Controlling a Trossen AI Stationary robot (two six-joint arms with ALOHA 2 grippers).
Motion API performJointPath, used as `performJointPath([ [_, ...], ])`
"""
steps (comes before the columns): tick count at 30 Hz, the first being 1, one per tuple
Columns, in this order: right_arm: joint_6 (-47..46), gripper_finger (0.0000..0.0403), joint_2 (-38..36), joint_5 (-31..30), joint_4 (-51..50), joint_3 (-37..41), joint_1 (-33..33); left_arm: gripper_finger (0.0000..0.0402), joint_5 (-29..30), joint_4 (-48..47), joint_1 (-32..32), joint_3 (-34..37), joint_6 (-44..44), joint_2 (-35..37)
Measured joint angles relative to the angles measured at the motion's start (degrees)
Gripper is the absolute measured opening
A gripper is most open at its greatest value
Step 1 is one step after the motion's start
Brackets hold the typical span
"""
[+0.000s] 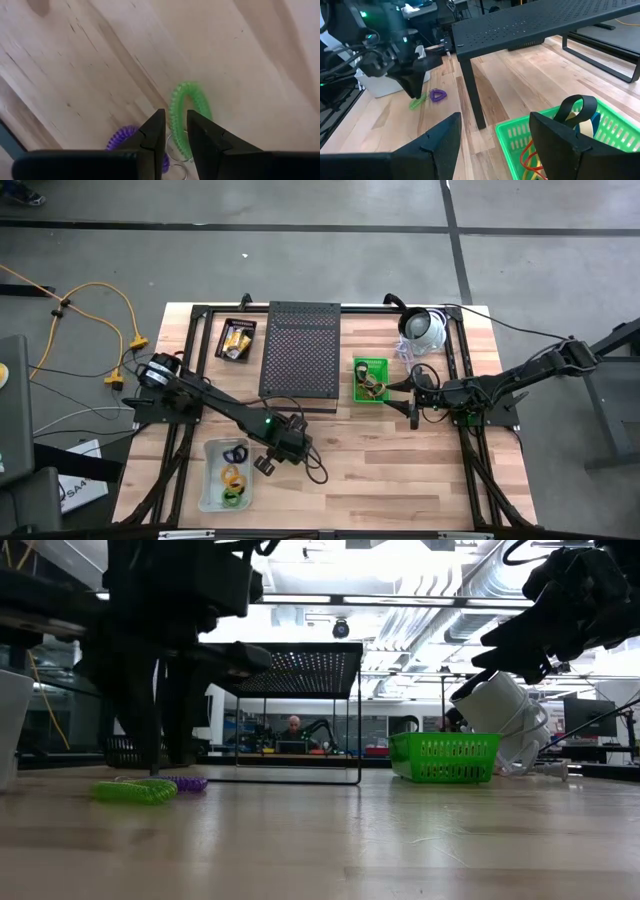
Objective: Pick & Place Office Desk Supplies
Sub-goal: Put the green spring keychain into the gray bin
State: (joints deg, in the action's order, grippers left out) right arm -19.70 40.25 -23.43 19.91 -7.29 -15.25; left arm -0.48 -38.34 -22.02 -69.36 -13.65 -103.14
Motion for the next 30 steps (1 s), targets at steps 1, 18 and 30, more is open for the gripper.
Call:
performJointPath([
  [1, 0.00, 0.0223, 0.00, 0.01, -0.01, 0.00, -0.01, 0.0073, 0.10, -0.07, 0.00, 0.02, 0.01, -0.02],
  [18, 0.00, 0.0223, 0.00, 0.00, -0.17, 0.00, 0.00, 0.0073, 0.16, 1.19, 0.00, 0.04, 3.04, -1.70],
  [30, 0.00, 0.0223, -0.02, 0.01, -0.02, 0.00, -0.02, 0.0073, -0.81, 1.12, -0.28, 0.04, 3.18, -4.11],
])
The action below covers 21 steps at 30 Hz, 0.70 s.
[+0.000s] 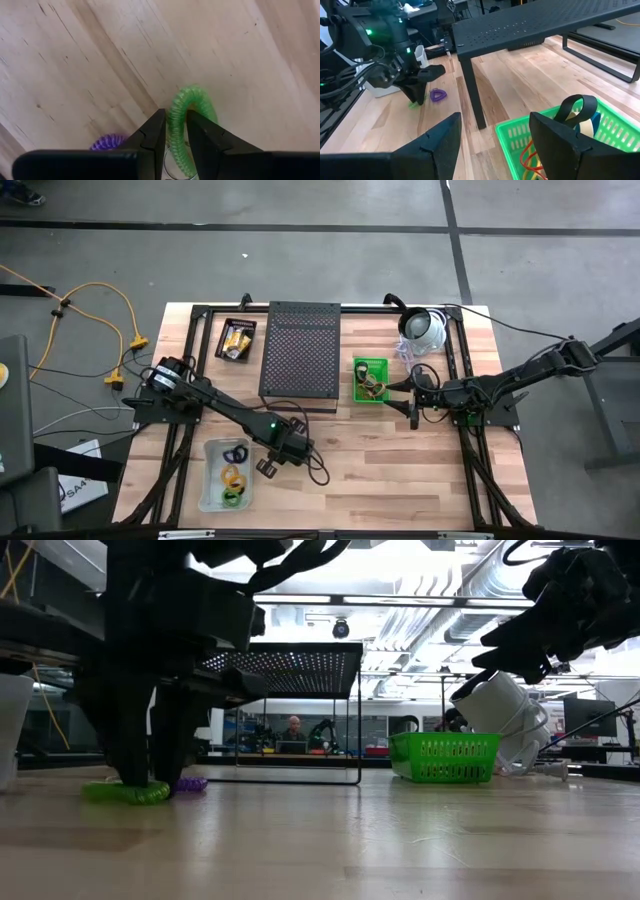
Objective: Pick & Place Office Desk Supplies
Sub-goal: Put the green spring keychain into the gray bin
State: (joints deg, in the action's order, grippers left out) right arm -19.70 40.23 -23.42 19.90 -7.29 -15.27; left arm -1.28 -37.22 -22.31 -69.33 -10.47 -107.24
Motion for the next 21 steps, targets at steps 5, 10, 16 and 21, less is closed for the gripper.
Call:
performJointPath([
  [5, 0.00, 0.0223, 0.02, -0.02, -0.01, 0.00, 0.02, 0.0073, -0.06, 0.00, 0.00, 0.01, -0.01, -0.02],
  [10, 0.00, 0.0223, 0.02, 0.00, 0.00, 0.00, 0.00, 0.0057, -0.01, 0.01, 0.00, 0.01, -0.01, -0.05],
  [16, 0.00, 0.0223, 0.01, 0.00, 0.01, 0.00, 0.00, 0.0040, 0.06, 0.01, 0.00, 0.03, -0.01, -0.07],
  [21, 0.00, 0.0223, 0.02, -0.02, 0.00, 0.00, 0.02, 0.0038, 0.05, 0.00, 0.00, 0.04, -0.01, -0.07],
])
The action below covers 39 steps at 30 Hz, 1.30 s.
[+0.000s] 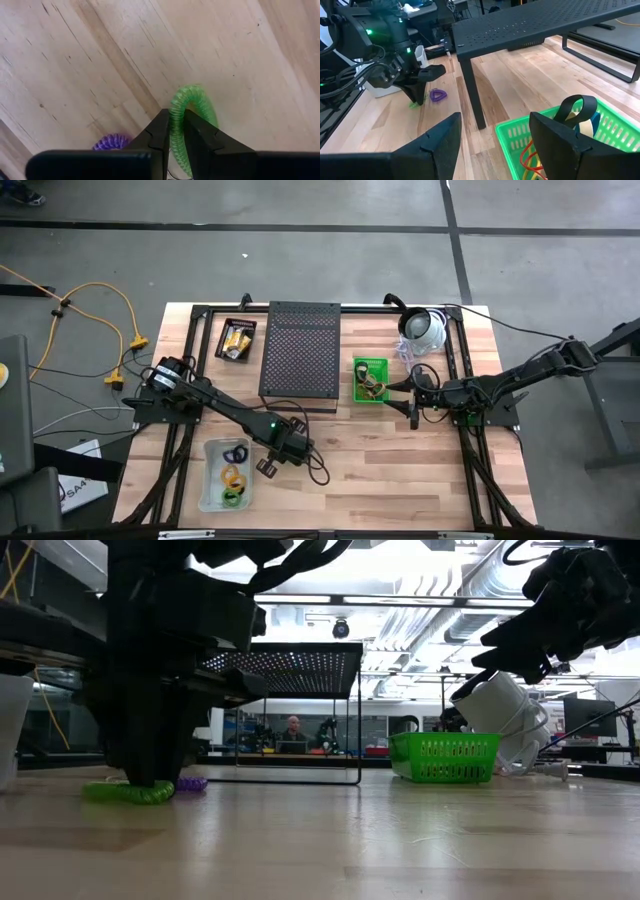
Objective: Pick & Place Office Desk Supplies
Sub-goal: Put the green spring keychain into the gray bin
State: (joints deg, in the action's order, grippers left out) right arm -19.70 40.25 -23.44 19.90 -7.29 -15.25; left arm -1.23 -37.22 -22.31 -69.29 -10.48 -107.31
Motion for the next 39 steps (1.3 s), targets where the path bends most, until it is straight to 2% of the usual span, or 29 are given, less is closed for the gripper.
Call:
performJointPath([
  [5, 0.00, 0.0223, -0.01, 0.02, 0.00, 0.00, -0.02, 0.0038, 0.00, -0.63, 0.00, 0.02, -0.02, 0.39],
  [7, 0.00, 0.0223, 0.00, 0.02, 0.00, 0.00, -0.02, 0.0038, -0.02, -3.61, 0.00, -0.07, -0.01, 1.35],
  [13, 0.00, 0.0223, 0.00, 0.02, 0.00, 0.00, -0.01, 0.0037, 0.44, -8.20, 0.00, -1.51, -0.04, 8.18],
  [19, 0.00, 0.0223, -0.02, 0.00, 0.02, 0.00, 0.00, 0.0037, 1.38, -8.35, 0.00, -1.54, -0.04, 13.81],
  [30, 0.00, 0.0223, 0.00, 0.00, 0.02, 0.00, 0.00, 0.0037, 1.51, -11.08, -1.24, -1.51, 1.37, 14.19],
  [39, 0.00, 0.0223, 0.00, 0.02, 0.02, 0.00, -0.02, 0.0037, 1.97, -13.93, -6.49, -1.54, 6.31, 14.23],
])
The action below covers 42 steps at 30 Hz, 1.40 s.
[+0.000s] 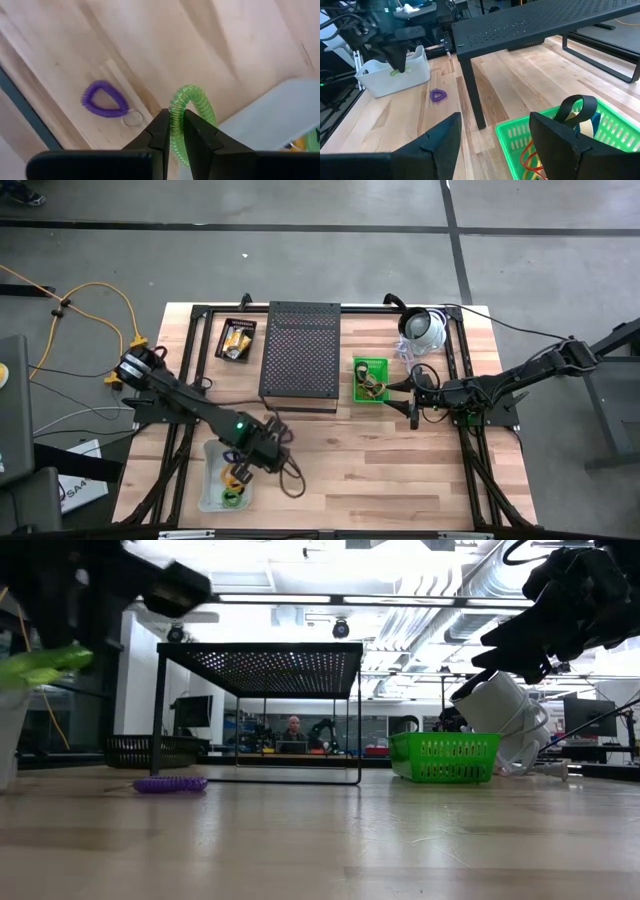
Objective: Pick & Place Office Desk Supplies
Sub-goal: Put the green spring keychain into the gray bin
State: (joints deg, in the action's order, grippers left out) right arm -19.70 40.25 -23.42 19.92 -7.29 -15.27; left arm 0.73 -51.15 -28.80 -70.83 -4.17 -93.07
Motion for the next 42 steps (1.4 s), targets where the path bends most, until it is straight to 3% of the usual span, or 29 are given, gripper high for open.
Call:
performJointPath([
  [13, 0.00, 0.0223, -0.02, 0.00, 0.00, 0.00, 0.00, 0.0037, 14.88, -5.53, -8.78, -5.32, 0.06, 1.09],
  [22, 0.00, 0.0223, -0.02, -0.02, -0.02, 0.00, 0.02, 0.0037, 16.15, -9.75, -12.76, -6.54, 8.73, 1.11],
  [32, 0.00, 0.0223, 0.00, -0.01, -0.02, 0.00, 0.02, 0.0037, 15.48, -14.50, -19.04, -6.56, 27.26, 1.11],
  [42, 0.00, 0.0223, 0.00, -0.01, -0.02, 0.00, 0.01, 0.0037, 6.78, -16.70, -23.81, -6.56, 63.77, 1.09],
])
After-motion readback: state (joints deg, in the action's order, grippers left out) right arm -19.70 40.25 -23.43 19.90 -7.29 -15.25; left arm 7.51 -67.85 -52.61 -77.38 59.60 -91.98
